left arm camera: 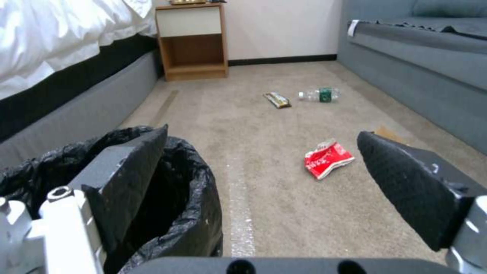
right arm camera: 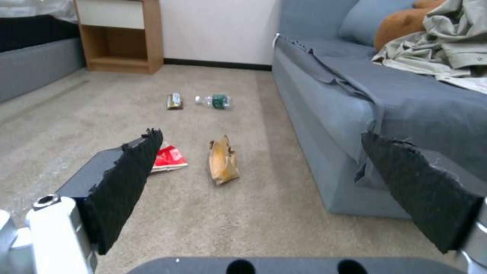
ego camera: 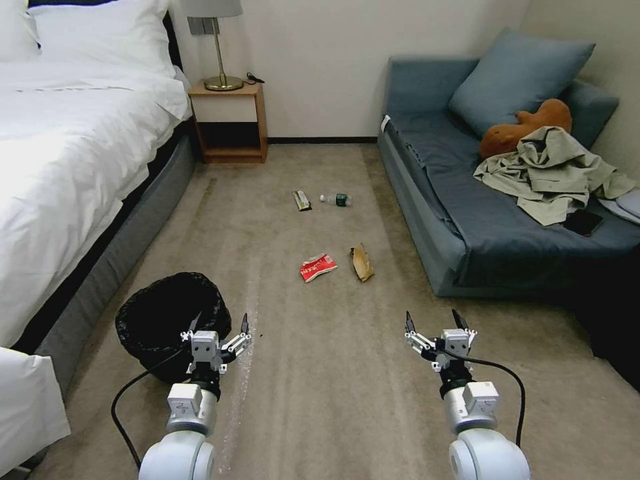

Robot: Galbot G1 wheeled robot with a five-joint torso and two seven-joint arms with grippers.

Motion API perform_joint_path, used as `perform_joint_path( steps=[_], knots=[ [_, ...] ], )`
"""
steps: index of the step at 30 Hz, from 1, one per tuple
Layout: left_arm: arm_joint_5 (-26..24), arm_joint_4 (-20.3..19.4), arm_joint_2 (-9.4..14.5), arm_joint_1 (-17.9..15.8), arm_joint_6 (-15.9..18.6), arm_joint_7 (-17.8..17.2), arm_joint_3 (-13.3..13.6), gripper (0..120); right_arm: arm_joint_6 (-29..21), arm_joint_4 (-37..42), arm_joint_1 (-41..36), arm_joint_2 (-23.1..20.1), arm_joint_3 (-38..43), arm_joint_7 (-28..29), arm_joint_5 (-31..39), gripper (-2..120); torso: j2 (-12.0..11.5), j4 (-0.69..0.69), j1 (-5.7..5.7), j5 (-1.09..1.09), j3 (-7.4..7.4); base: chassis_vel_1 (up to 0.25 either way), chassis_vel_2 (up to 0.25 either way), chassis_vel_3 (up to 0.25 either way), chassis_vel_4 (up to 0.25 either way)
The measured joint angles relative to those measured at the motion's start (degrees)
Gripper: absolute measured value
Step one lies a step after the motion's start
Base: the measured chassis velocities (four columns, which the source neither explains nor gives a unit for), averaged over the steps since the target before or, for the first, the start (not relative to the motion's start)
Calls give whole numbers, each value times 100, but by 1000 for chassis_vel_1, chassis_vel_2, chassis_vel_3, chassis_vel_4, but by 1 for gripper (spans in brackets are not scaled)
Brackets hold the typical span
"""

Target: Pick up the trash bin, then pick up the garbage on the floor and place it into the trash bin.

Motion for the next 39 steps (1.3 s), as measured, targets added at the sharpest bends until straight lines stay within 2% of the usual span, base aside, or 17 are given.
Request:
perform_joint_path(
  steps=[35,37,39],
  knots=[
    [0,0,0,0,0,0,0,100,0,0,-1,0,0,0,0,100,0,0,0,0,0,0,0,0,0],
    [-3,0,1,0,-18,-1,0,100,0,0,0,0,0,0,0,100,0,0,0,0,0,0,0,0,0],
    [-52,1,24,-15,-232,-34,2,100,29,0,-13,3,26,-10,3,100,0,0,0,0,0,0,0,0,0]
  ],
)
